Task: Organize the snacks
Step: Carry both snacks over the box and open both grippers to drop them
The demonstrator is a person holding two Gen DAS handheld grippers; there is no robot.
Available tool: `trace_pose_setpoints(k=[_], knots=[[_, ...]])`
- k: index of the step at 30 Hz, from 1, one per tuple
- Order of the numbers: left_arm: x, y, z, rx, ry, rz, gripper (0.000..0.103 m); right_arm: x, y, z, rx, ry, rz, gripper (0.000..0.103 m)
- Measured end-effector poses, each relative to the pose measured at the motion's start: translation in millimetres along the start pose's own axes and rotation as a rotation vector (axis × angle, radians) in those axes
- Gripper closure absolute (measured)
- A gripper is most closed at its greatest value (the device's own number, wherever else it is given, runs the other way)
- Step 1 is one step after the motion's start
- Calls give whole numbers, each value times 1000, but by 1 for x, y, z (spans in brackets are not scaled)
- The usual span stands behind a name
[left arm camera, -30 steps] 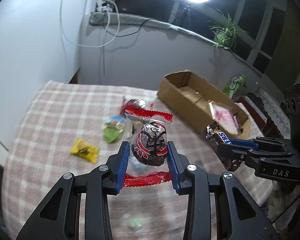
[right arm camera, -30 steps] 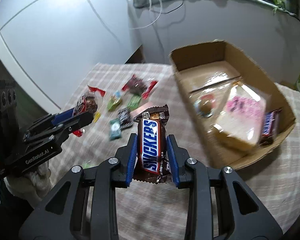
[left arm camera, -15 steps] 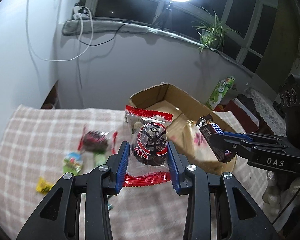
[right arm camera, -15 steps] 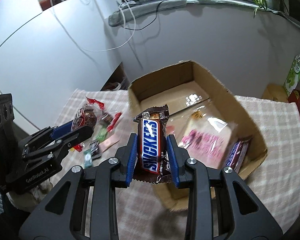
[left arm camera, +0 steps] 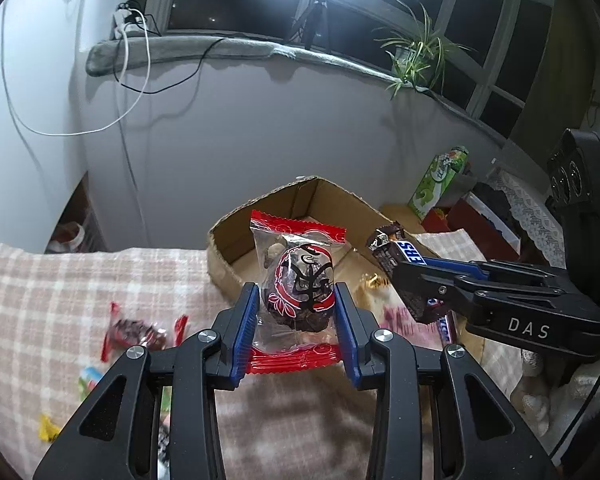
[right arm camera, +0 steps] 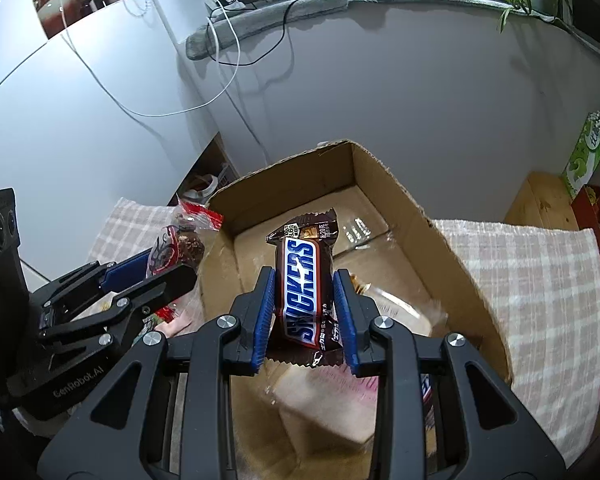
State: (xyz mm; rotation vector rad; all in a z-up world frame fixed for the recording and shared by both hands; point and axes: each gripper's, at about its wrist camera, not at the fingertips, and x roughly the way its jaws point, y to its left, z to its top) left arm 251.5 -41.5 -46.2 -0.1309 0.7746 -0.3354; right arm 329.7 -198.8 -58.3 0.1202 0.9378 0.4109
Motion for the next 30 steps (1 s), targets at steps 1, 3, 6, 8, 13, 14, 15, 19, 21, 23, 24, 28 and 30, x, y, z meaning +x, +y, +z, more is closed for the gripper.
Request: trace_pose_setpoints(k=[1,3,6,8,13,14,15,19,21,23,24,28,30], knots=[[4,0,1,-2,3,0,67,3,-1,2,2,1,-2,72],[10,0,3,-5,9,0,67,7,-4,5,6,6,-3,72],[19,1,4,-11,21,0,67,13,-5,7,8,11,-6,72],[25,1,3,-10,30,0,67,16,-5,8,6,12,-10,72],[33,0,3,-7,44,0,67,19,-8,10,16,10,-29,65],[33,-1,4,0,44,0,67,18,-9,10,20,6,-32,57],[33,-2,4,5,42,0,67,17,-9,9,22,-1,-36,52],[31,-4,7,5,32,5,63,13,-11,9,25,-8,-39,51],[31,-4,7,1,32,4,63,9,-10,8,24,-12,-41,51],[29,-5,5,3,33,4,63,6,-9,8,27,-14,-42,51],[28,-6,5,3,32,5,63,4,-9,7,28,-16,-42,51],[19,-5,4,-7,22,8,63,-9,-5,4,26,-29,-41,51],[11,-5,3,-11,12,9,63,-17,-1,1,22,-38,-41,51]])
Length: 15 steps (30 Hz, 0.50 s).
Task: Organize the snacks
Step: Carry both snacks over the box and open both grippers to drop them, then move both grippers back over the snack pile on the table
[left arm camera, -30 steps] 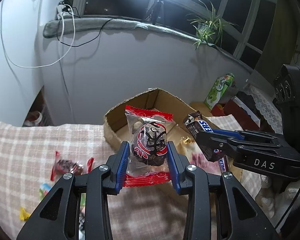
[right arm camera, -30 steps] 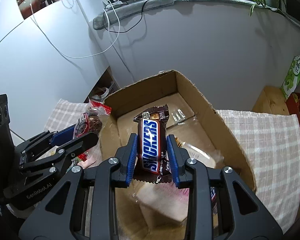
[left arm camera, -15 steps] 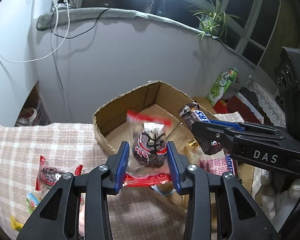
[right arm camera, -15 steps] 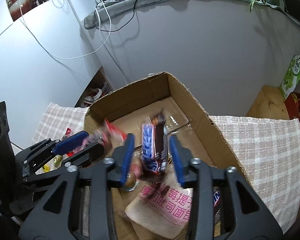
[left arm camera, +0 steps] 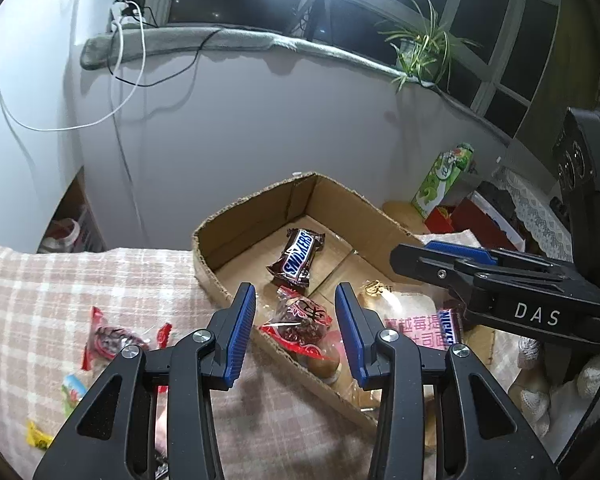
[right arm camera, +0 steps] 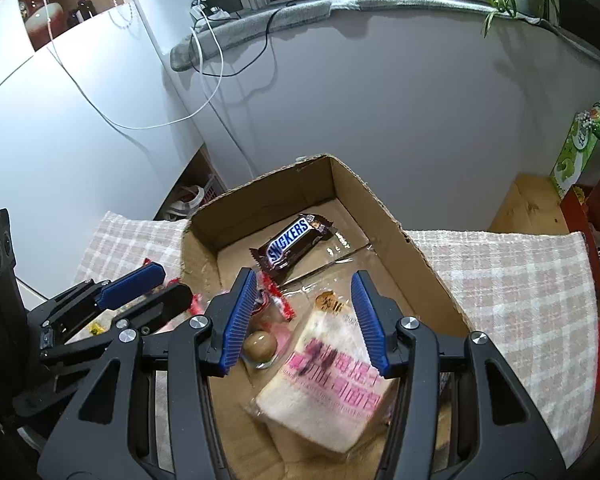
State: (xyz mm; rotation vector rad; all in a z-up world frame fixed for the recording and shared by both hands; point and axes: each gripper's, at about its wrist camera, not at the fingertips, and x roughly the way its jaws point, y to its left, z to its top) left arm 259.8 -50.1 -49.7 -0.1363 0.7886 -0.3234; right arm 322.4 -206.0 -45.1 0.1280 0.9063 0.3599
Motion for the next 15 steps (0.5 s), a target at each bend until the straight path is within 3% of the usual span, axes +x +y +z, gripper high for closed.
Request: trace_pose_setpoints(k=[15], knots=[[-90,7,-19,-22,-91,23,63,-63,47,-32,-74,-57,33,51]])
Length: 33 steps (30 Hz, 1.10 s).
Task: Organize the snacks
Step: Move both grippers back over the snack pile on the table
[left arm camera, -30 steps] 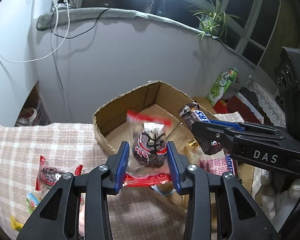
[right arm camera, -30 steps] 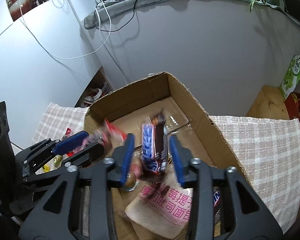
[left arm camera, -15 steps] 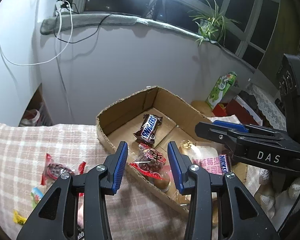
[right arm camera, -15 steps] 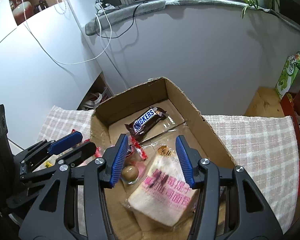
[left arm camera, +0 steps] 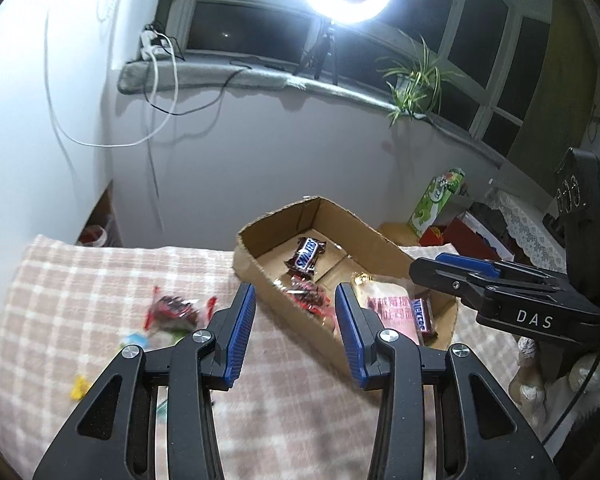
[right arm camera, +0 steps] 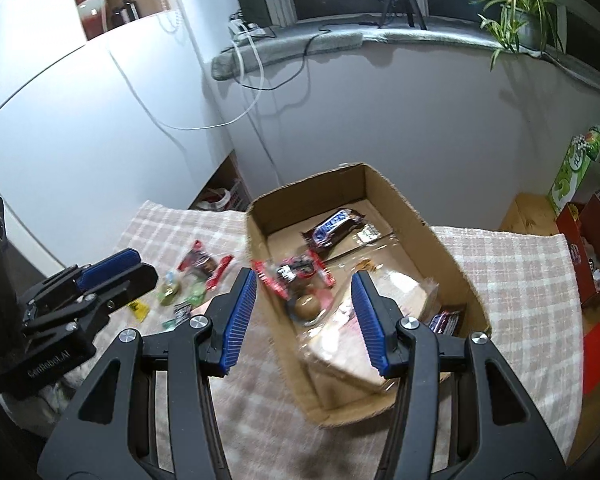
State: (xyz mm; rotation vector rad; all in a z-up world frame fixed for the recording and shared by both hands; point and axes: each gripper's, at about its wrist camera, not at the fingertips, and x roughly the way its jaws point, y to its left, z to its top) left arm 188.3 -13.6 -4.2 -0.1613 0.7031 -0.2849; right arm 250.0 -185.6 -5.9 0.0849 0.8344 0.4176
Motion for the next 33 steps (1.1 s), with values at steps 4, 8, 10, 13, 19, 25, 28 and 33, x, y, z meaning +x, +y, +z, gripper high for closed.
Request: trace_pose_setpoints(k=[4,8,10,13,19,25,28,33], knots=[[-26,10,-10,-12,-22,15,63,-9,19,-11,-33,0,21,51],[-50,25,-24,-34,-37,36,63,-9,38,-22,-74,10,42,51],[-61,35,-33,-52,-40,46,63,-7,47,-27,-88,21,55,51],[-74,48,-47,-74,-37,67,63,-1,60,-36,-113,38,81,51],[-95,71,-79,-111,-13,101,63,15,85,-51,-172,75,126,51],[-96,83,-114,-139,47,104,63,35,108,-69,-254,97,187,51],[-90,81,-132,-148,79,95,63,47,121,-79,-306,114,210,51],[-76,75,-156,-166,125,75,63,71,144,-95,-382,168,224,51]])
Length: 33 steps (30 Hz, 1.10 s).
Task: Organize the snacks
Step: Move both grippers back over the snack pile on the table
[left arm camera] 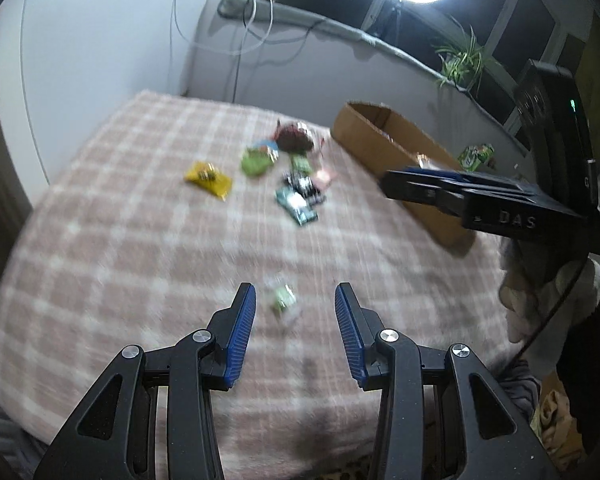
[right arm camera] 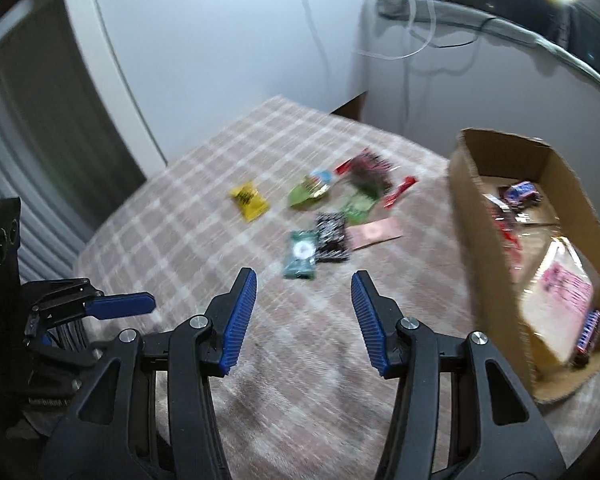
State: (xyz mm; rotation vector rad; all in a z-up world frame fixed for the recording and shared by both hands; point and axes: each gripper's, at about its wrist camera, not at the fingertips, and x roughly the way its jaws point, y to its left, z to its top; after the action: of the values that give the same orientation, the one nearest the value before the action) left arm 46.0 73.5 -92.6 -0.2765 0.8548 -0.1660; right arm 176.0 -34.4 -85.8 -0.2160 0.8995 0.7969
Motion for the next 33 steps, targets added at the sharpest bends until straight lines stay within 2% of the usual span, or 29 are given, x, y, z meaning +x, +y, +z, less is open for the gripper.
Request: trace_pose_setpoints(k=[8,12,20,26,29,31,33], knots=[[22,4,-14,-59,35,-5,63,46,-2,3,35,95,32,52],[28,3,-15,-53,41,0,63,61,-5,8,55,118,53,60],[41,0,-10,-40,25,37,63,80,-4,19,46,116,24,60],[48,-4,-11,5,6,78,63,87,11,22,-29,111,-23,60],[48,-8,-16,38,-5,99,63,88,15,21,-64,108,-60,68],[48,-10,-18,48,-13,114,67,87,14,20,-78,106,-83,76],[48,-9,-20,59,-18,132,76,87,12,20,-76,107,-86,78]])
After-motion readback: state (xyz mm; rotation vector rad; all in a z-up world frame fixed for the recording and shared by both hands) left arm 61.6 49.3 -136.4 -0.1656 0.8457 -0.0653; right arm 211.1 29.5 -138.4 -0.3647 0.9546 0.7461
